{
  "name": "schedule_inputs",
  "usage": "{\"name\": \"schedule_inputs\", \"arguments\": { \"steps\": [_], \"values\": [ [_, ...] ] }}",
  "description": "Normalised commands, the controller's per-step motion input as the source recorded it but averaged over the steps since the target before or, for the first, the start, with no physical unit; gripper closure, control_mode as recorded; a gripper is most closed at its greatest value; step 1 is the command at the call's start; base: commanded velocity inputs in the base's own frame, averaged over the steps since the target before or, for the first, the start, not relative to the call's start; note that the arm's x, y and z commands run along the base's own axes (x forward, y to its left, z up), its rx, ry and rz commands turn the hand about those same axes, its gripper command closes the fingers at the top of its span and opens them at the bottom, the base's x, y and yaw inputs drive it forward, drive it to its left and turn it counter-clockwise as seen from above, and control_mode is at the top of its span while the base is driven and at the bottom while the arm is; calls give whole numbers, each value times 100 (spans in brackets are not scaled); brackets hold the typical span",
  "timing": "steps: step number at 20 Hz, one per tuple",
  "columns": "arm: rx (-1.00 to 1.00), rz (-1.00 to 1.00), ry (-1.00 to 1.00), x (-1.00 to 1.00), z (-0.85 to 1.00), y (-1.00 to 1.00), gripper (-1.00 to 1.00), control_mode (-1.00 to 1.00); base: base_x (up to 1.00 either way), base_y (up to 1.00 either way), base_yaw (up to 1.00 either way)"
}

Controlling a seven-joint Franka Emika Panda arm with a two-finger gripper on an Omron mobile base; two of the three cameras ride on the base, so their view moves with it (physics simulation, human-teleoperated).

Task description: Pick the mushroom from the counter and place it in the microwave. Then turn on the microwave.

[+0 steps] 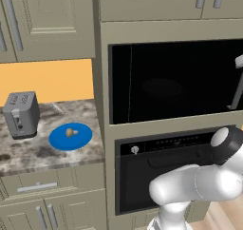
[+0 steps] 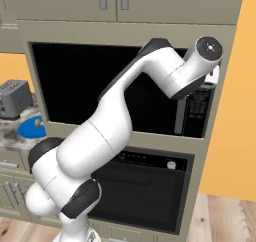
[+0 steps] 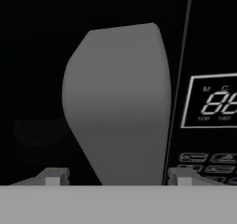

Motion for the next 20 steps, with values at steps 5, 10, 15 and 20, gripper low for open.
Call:
{"name": "schedule_inputs", "arguments": {
  "steps": [5,10,15,20],
  "values": [
    [1,0,-4,27,-14,12,100,-100,0,0,0],
    [4,0,0,20,-12,11,100,-100,0,0,0],
    [4,0,-2,-10,-14,10,100,-100,0,0,0],
    [2,0,-8,-33,-14,9,100,-100,0,0,0]
  ]
}}
